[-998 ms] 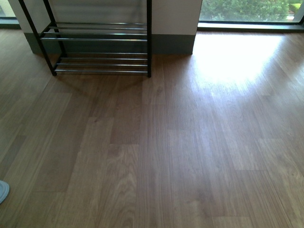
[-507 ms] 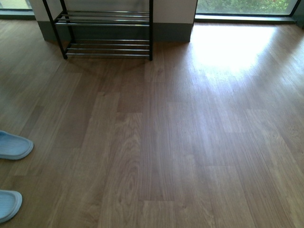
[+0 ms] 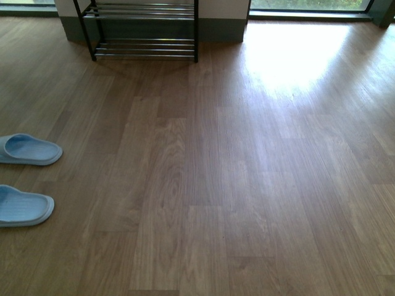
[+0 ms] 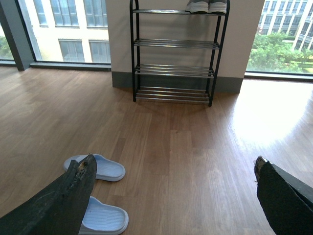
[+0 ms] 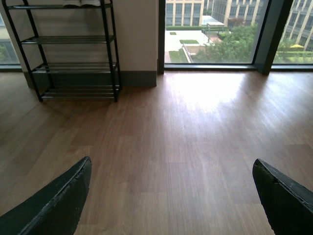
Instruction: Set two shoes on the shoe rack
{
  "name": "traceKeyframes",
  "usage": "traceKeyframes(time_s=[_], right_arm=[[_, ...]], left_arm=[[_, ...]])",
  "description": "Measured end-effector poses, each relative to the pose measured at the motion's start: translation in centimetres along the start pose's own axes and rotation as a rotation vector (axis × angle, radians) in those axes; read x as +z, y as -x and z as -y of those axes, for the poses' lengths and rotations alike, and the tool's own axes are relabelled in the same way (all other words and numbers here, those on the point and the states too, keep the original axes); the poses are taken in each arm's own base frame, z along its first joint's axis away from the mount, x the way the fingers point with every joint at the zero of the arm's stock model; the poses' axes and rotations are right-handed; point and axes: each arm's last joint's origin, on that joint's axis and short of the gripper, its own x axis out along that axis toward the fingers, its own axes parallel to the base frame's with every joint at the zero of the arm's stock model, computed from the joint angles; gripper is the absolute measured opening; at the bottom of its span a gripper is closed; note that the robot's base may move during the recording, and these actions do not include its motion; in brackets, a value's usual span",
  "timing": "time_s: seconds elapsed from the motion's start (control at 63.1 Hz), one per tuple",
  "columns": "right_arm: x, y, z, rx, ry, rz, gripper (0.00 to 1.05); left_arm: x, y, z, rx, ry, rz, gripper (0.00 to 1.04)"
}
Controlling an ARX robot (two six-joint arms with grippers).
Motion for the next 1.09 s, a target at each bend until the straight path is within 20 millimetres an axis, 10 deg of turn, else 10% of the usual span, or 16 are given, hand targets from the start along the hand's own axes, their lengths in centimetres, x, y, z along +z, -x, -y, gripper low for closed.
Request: traceKeyframes(time_s=[1.093], right_arm=[[0.00,0.00,0.00,0.001,0.000,0.000,0.96]], left_arm=[[0.00,0.00,0.00,0.000,0.000,0.000,0.95]])
